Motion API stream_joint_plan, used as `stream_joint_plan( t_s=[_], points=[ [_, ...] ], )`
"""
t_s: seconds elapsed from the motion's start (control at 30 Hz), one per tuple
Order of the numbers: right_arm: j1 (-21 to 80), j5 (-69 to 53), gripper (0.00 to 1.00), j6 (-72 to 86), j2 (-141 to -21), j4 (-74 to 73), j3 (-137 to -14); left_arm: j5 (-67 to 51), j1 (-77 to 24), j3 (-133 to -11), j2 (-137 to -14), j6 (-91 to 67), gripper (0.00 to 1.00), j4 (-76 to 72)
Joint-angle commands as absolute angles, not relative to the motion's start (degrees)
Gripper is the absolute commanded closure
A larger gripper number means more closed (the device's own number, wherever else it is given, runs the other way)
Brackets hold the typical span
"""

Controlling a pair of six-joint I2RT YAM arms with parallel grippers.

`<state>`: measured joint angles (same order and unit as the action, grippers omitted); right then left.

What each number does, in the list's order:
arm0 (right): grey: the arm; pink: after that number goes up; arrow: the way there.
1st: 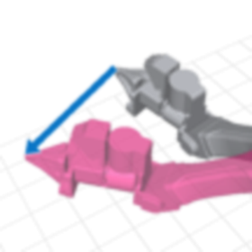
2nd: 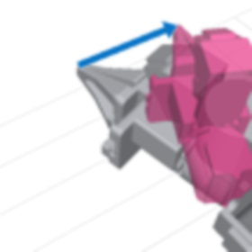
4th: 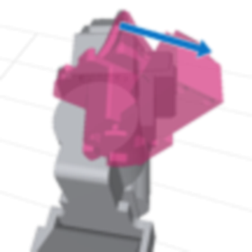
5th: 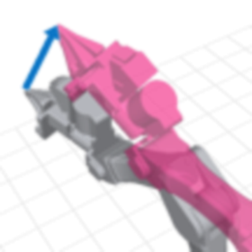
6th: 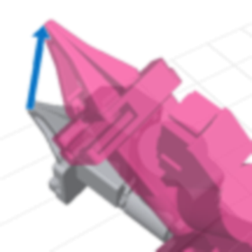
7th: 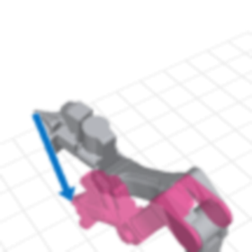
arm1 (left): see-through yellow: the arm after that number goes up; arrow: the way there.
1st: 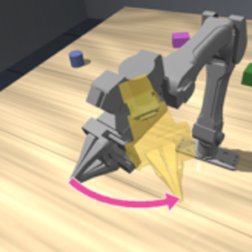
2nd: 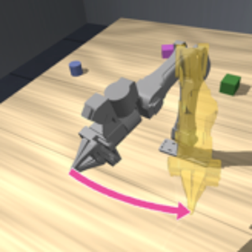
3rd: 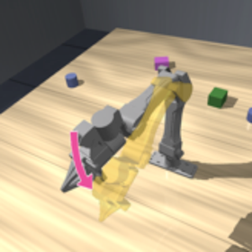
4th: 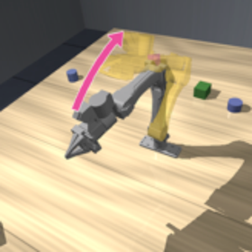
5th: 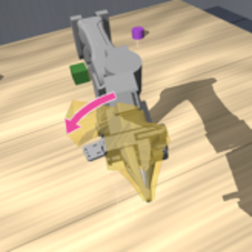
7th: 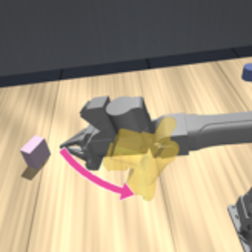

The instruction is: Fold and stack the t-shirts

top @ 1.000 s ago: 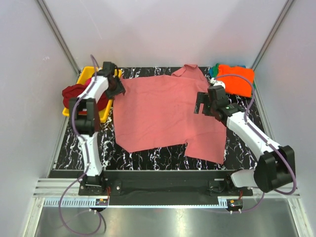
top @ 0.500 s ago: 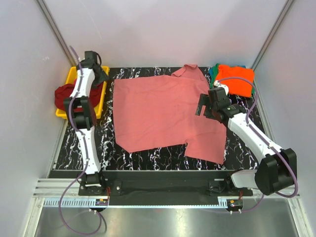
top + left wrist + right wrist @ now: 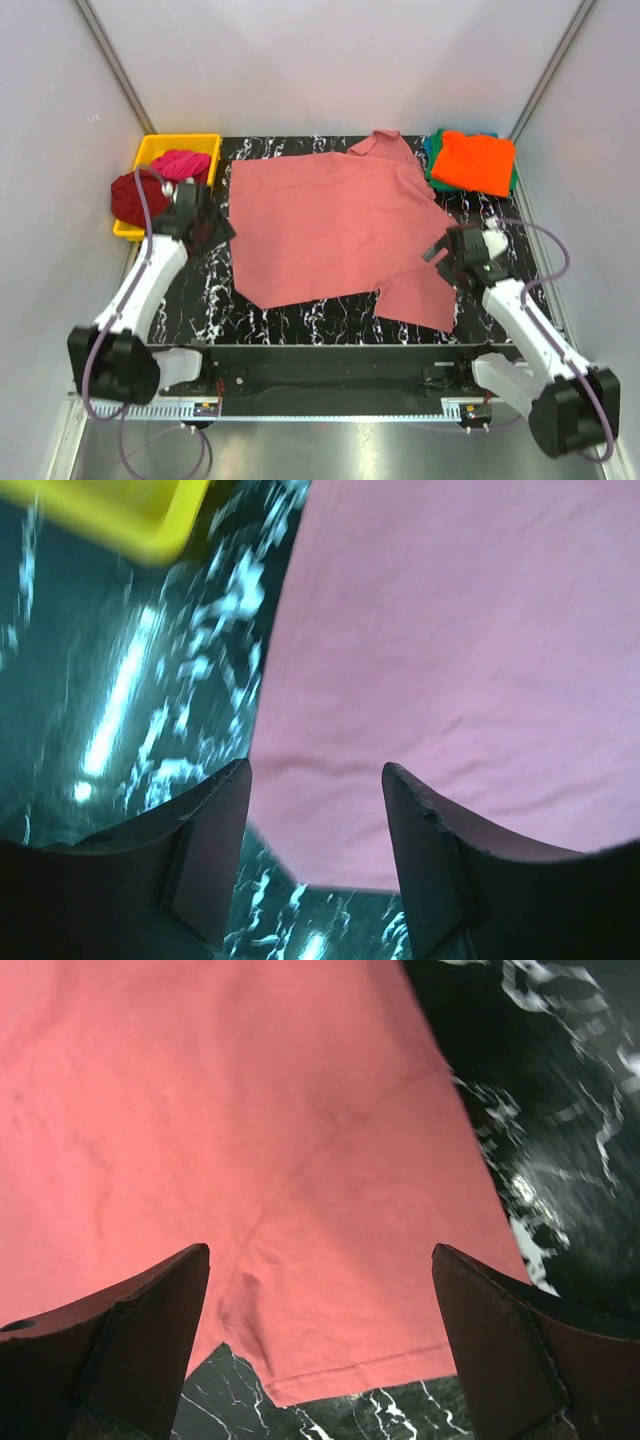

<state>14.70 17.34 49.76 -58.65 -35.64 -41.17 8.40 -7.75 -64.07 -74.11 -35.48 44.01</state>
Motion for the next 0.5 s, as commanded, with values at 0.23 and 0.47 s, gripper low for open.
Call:
stream_joint_plan(
  t_s=[0.23,0.47],
  points=[
    [8.26,19.88,0.0,66.96,-48.25,-47.46,-31.39,1.58,-11.16,-38.59,-58.01,-42.63,0.4,40.25],
    [8.26,14.16,0.05,70.4,-47.11,-46.76,-27.6,-1.04,-11.78,-35.25,-53.01,-44.73,0.4,39.11]
  ],
)
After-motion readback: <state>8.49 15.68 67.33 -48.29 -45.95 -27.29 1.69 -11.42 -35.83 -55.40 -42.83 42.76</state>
